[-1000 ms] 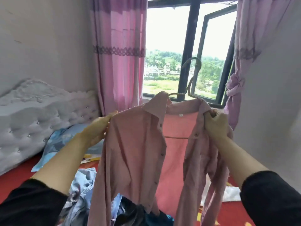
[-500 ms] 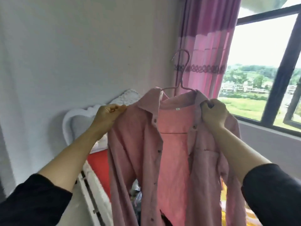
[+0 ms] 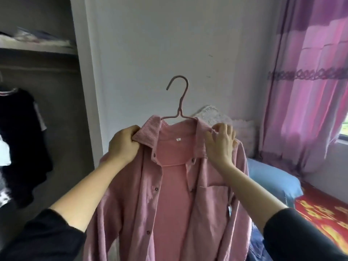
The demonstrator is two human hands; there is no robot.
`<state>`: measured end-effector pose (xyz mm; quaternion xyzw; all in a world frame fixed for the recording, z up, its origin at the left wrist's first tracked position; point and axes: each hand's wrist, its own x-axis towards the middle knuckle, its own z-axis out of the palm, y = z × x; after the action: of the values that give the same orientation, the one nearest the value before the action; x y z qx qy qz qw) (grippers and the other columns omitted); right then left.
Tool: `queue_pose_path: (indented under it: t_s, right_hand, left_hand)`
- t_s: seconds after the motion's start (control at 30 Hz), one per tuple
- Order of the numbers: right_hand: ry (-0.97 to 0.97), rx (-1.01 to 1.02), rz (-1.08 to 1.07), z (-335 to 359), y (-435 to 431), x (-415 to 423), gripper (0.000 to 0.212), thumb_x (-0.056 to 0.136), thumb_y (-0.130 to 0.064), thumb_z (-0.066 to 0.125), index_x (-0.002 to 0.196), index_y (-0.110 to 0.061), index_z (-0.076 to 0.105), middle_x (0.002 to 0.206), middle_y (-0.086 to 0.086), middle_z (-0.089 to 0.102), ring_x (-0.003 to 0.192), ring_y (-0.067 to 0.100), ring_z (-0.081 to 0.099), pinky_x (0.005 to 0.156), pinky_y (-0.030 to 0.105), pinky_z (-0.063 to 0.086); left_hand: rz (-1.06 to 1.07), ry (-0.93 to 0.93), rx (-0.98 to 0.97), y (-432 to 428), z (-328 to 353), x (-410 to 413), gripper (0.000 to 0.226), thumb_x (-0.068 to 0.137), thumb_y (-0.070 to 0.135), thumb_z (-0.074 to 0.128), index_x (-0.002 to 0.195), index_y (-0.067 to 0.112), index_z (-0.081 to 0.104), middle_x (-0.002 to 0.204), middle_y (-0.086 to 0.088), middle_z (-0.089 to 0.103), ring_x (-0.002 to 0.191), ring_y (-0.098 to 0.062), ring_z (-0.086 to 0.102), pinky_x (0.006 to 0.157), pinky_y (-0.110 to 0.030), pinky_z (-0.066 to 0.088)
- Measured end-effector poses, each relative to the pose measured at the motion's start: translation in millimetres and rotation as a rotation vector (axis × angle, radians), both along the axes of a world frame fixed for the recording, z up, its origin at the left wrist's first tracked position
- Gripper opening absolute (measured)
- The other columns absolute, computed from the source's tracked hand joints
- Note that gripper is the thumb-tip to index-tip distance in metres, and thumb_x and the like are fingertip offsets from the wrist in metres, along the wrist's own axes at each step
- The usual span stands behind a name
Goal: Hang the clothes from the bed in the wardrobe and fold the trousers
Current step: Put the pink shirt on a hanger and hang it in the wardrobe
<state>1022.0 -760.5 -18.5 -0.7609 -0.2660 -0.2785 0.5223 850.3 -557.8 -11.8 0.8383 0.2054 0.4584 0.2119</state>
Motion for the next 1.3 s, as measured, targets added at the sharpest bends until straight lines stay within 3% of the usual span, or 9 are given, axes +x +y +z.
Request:
queue_pose_path:
  t_s: [0.13, 0.2, 0.37, 0.63, 0.77, 0.87, 1.0, 1.13, 1.3]
  right_hand:
    - [0.196, -0.007, 0.261, -23, 74, -30, 0.039, 0.079, -0.052, 0.064, 0.089, -0.017, 0.05, 0.088, -0.006, 0.058, 0.08, 0.015, 0.056, 0.07, 0.031, 0.042]
    - [0.245, -0.059, 0.246, -27, 108, -40, 0.039, 0.077, -0.041, 0.068, 0.094, -0.014, 0.045, 0.097, -0.002, 0.053, 0.084, 0.017, 0.051, 0.075, 0.031, 0.04]
    - [0.209, -0.12, 0.409, -36, 180, -79, 0.03, 0.077, -0.014, 0.057, 0.062, -0.019, 0.032, 0.055, -0.006, 0.04, 0.054, 0.015, 0.038, 0.05, 0.03, 0.028]
    - [0.151, -0.788, 0.75, -50, 214, -92, 0.02, 0.075, -0.009, 0.059, 0.06, -0.013, 0.045, 0.059, 0.001, 0.049, 0.057, 0.015, 0.046, 0.049, 0.023, 0.036]
    - [-0.01, -0.491, 0.553, -27, 227, -81, 0.021, 0.079, -0.027, 0.063, 0.092, -0.014, 0.055, 0.094, -0.001, 0.054, 0.09, 0.021, 0.048, 0.073, 0.032, 0.038]
    - [-0.242, -0.57, 0.597, -7, 243, -87, 0.037, 0.078, -0.028, 0.064, 0.113, -0.017, 0.058, 0.112, -0.002, 0.055, 0.113, 0.021, 0.042, 0.098, 0.04, 0.028]
    - [0.103, -0.526, 0.952, 7, 259, -106, 0.031, 0.082, -0.042, 0.065, 0.081, -0.011, 0.061, 0.072, -0.003, 0.058, 0.074, 0.018, 0.053, 0.076, 0.036, 0.043]
    - [0.126, -0.501, 0.959, 2, 269, -107, 0.022, 0.091, -0.027, 0.06, 0.085, -0.006, 0.064, 0.073, -0.002, 0.057, 0.073, 0.018, 0.052, 0.069, 0.032, 0.043]
    - [0.169, -0.488, 0.972, -7, 275, -98, 0.02, 0.093, -0.026, 0.06, 0.08, -0.011, 0.06, 0.071, -0.002, 0.054, 0.069, 0.015, 0.048, 0.06, 0.024, 0.038]
  left_hand:
    - [0.051, -0.02, 0.045, 51, -10, -32, 0.016, 0.079, 0.024, 0.053, 0.086, 0.031, 0.065, 0.078, 0.009, 0.07, 0.073, -0.018, 0.06, 0.064, -0.029, 0.039]
    - [0.084, -0.012, 0.047, 75, -18, -51, 0.021, 0.076, 0.03, 0.051, 0.089, 0.031, 0.068, 0.082, 0.007, 0.072, 0.081, -0.022, 0.065, 0.067, -0.032, 0.045]
    - [0.283, -0.003, 0.057, 126, -44, -94, 0.013, 0.083, 0.015, 0.062, 0.085, 0.026, 0.067, 0.08, 0.0, 0.071, 0.08, -0.031, 0.065, 0.061, -0.028, 0.035]
    - [0.428, 0.061, 0.011, 154, -78, -142, 0.011, 0.085, 0.019, 0.064, 0.088, 0.028, 0.071, 0.082, 0.003, 0.072, 0.079, -0.027, 0.065, 0.056, -0.027, 0.031]
    - [0.389, 0.049, 0.031, 149, -73, -145, 0.012, 0.083, 0.028, 0.062, 0.091, 0.027, 0.071, 0.084, 0.008, 0.072, 0.081, -0.02, 0.067, 0.061, -0.028, 0.042]
    - [0.333, 0.024, 0.002, 144, -65, -147, 0.037, 0.074, 0.043, 0.044, 0.089, 0.023, 0.071, 0.083, 0.006, 0.073, 0.082, -0.02, 0.067, 0.067, -0.037, 0.051]
    - [0.301, 0.023, -0.055, 146, -69, -150, 0.041, 0.069, 0.033, 0.042, 0.092, 0.018, 0.073, 0.082, 0.003, 0.072, 0.081, -0.022, 0.067, 0.069, -0.043, 0.053]
    - [0.344, 0.016, -0.045, 146, -81, -147, 0.032, 0.074, 0.017, 0.054, 0.099, 0.015, 0.074, 0.084, 0.004, 0.061, 0.085, -0.024, 0.057, 0.076, -0.043, 0.049]
    - [0.426, -0.331, -0.152, 119, -117, -135, 0.006, 0.093, 0.033, 0.051, 0.09, 0.031, 0.056, 0.088, 0.012, 0.051, 0.079, -0.001, 0.047, 0.074, -0.015, 0.038]
